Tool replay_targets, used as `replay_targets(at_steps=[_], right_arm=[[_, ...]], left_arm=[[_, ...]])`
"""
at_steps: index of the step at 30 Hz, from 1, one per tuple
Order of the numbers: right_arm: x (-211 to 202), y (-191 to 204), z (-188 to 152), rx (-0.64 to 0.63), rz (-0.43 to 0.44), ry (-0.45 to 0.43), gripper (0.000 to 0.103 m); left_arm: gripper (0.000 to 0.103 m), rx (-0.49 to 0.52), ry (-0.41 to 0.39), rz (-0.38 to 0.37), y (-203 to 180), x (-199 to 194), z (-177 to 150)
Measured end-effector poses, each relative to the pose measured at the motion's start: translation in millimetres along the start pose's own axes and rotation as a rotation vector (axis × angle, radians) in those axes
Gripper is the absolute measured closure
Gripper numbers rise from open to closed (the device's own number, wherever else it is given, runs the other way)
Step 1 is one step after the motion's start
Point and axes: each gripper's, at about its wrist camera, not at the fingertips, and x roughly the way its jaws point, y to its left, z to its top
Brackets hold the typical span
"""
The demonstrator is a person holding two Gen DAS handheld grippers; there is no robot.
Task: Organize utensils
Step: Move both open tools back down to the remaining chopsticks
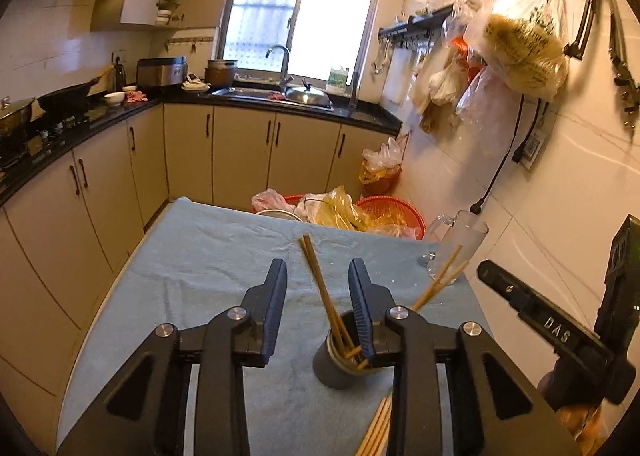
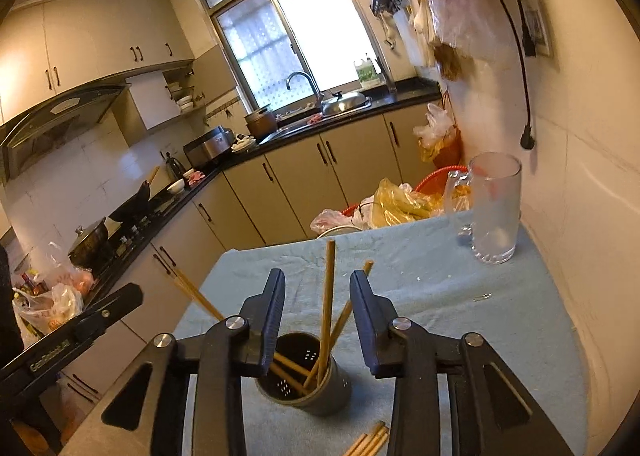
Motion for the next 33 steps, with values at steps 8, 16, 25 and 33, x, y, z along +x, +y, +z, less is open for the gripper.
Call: replay_targets(at_steps=[8,16,25,33], right_arm=[[-69.7,2.4,-12.3,-0.094,-0.061,0.028,0.048],[-102.8,-34.9,-66.6,-0.243,-0.241,0.28,0.036],[-58.5,-91.1,-171.8,-0.106,-0.124,0.546,0.055],[-23.1,-80.2,-195.3,-0.006,-0.018,0.54,0.055]], left_arm=[[0.061,0.035,-0.018,0.008,7.2,-58.3,-45.3],[0.058,0.183,0.235,-0.04,-6.5,-15.3,-128.4],[0.085,0.267,0.489,-0.13,-31.2,56.3,-203.3],[0.099,0.344,0.512,-0.113,-51.7,80.2,-207.7]])
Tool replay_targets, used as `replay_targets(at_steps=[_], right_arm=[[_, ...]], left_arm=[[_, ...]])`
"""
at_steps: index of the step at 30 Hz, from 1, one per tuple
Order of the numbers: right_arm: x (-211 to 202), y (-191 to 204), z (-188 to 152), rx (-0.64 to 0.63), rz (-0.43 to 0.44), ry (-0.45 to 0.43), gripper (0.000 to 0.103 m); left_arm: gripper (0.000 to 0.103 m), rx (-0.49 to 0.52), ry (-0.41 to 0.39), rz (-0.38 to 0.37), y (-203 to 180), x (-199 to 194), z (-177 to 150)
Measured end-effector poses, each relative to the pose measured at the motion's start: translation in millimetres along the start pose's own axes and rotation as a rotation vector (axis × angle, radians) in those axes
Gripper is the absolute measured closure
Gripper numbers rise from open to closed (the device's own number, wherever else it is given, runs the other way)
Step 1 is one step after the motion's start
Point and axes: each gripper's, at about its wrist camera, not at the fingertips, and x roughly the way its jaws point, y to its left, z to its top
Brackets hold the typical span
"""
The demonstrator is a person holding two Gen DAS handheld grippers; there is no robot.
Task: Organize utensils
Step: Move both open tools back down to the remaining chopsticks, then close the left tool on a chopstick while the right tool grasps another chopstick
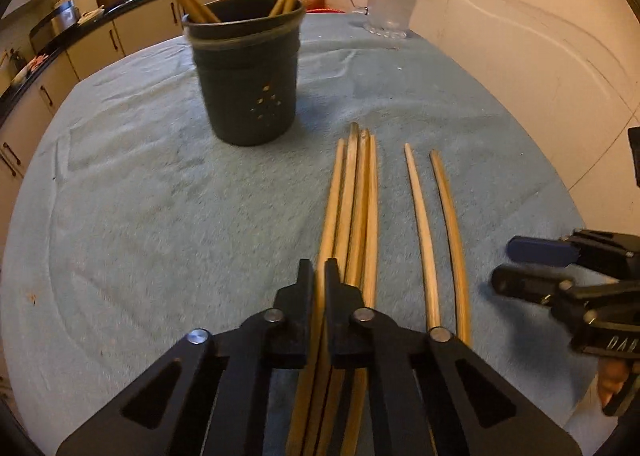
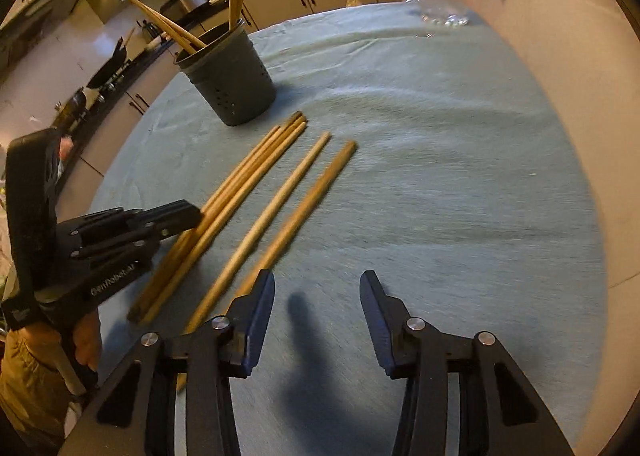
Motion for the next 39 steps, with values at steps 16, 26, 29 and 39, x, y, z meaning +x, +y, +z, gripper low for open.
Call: replay_targets(at_steps=[16,26,29,39], right_arm=[[27.2,32.6,21.1,-0.09,-0.186,-0.025,0.07],[24.0,23.4,23.8,-0.138,-0.238,0.046,0.089],[16.8,13.5,18.0,-0.144,-0.259,0.056,0.088],[13.8,-4.9,26.9,-0.086,-0.244,0.088,0.084]], left_arm=[[0.098,-0.263,0.03,0.04,45.6,-8.9,-10.3],[0.094,-0.466,0.153,-0.07,70.3,-25.0,-39.6],[0.094,-0.458,0.176,-0.084,71.1,-24.9,-38.1],[0.084,-0.346,0.211,-0.008,65.6,-11.0,-11.4]])
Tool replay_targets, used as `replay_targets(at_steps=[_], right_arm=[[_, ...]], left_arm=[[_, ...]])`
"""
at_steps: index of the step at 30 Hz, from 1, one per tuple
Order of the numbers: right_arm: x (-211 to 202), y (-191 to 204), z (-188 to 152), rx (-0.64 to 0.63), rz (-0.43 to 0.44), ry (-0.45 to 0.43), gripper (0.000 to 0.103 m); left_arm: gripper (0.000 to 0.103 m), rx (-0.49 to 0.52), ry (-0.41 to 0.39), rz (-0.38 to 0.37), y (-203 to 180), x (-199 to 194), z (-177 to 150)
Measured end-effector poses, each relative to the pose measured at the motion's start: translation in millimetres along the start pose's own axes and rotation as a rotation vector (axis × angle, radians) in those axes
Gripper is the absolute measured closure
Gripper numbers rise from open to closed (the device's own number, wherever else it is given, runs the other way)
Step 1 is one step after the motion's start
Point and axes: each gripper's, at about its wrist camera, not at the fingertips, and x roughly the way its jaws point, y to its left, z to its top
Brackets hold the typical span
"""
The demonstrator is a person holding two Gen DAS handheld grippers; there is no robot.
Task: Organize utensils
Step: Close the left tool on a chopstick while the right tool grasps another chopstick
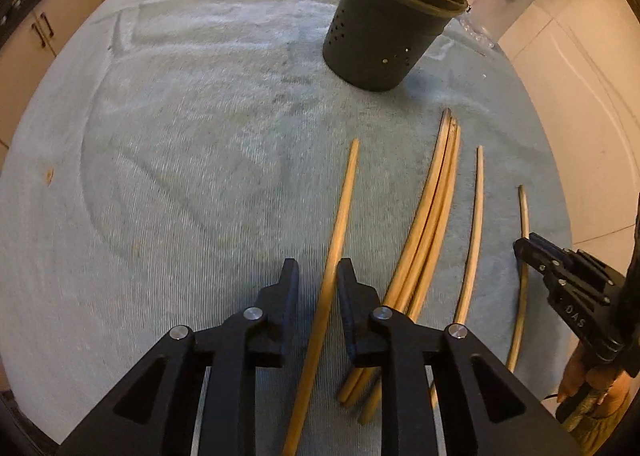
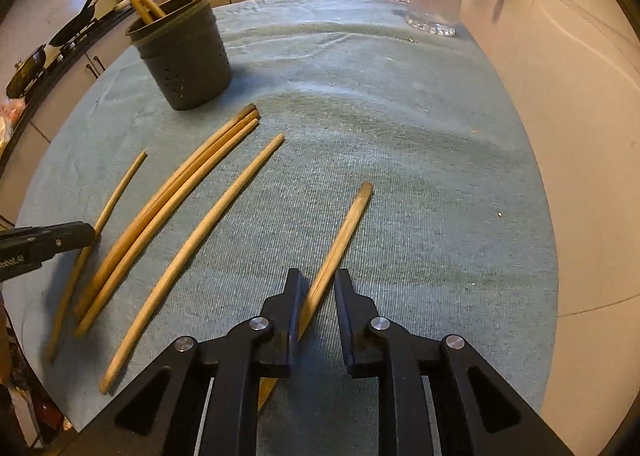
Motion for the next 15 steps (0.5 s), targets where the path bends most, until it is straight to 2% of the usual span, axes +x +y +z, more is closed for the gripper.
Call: replay_targets(at_steps=[9,14,15], right_arm=[[15.7,-9.6,36.1,0.045,-0.033,0.054,0.083],[24.3,0.8,52.7,0.014,-0.094,0.078,0.081],[25.0,2.7,53.7,0.011,-0.095,0.073,0.082]], left_arm=[[0.084,0.04,0.002,0.033,-5.6,6.9,23.0],[0.084,0.089,-0.005,0.044,-11.2,8.6,27.0],[0.087,0.098,-0.012,0.046,-12.9,9.6,27.4]])
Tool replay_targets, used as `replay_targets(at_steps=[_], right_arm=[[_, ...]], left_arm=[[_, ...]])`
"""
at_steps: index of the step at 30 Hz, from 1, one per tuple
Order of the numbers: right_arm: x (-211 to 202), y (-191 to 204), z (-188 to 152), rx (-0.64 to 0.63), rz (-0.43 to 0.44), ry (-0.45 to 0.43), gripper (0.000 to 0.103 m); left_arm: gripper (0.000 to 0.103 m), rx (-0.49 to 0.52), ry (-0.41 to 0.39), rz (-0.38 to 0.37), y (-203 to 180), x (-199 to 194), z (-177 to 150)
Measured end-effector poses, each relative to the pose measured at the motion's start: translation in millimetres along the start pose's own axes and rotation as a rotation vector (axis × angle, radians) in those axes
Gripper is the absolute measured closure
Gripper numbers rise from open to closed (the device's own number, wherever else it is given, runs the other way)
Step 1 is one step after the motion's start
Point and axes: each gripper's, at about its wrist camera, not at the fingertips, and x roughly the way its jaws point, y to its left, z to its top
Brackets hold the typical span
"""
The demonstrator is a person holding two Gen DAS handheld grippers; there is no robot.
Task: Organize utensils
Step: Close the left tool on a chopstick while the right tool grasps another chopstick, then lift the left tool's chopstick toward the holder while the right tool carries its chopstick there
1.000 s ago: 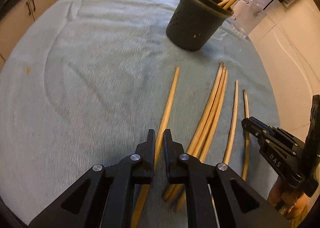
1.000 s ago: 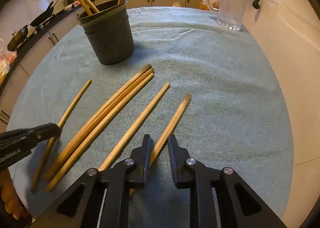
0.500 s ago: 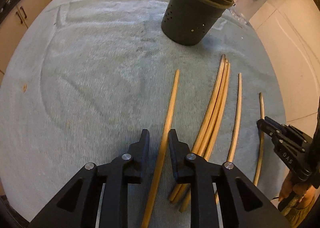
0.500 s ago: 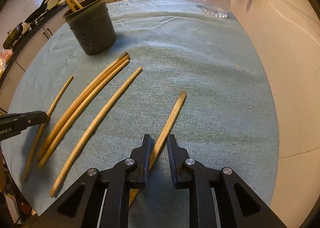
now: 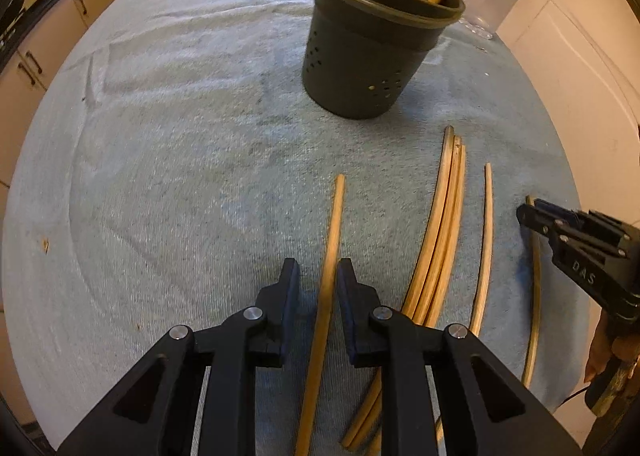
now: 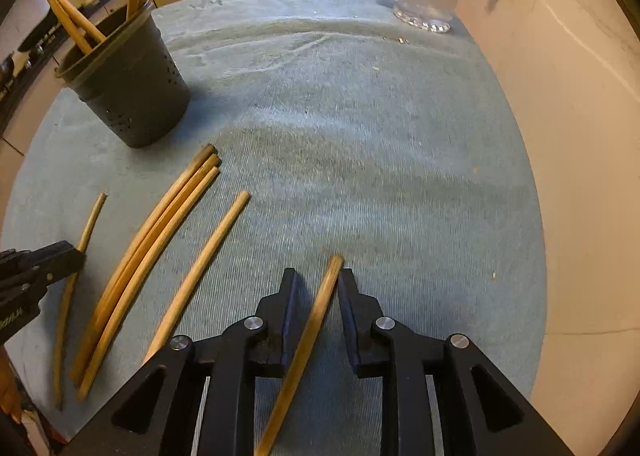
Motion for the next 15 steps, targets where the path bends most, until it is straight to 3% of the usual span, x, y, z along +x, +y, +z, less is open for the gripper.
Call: replay_targets(at_steps=[2,7,10,15], right_arm=[[-0.9,3.1,-0.9,0.003,0.019,-0.013,0.092],[-13.5,0.2,-9.6,0.026,0.078,-0.077,0.095],[-37.8,-5.2,-14.8,0.054,0.121,-0.164,0.095],[-97.3,-12.5,-25.2,0.098,0.163,-0.392,0.095]], left_arm=[[0.097,0.031,-0.027,0.018,-6.2,3.2,0.0],[0.097,-0.012,-0.128,-0.009,0.1,-15.9,-8.6],[0.097,-0.017,-0.22,-0.015,1.7,-47.0,-15.5],[0.097,0.003,-0.395,-0.018,-4.0,-106.3,-33.7]])
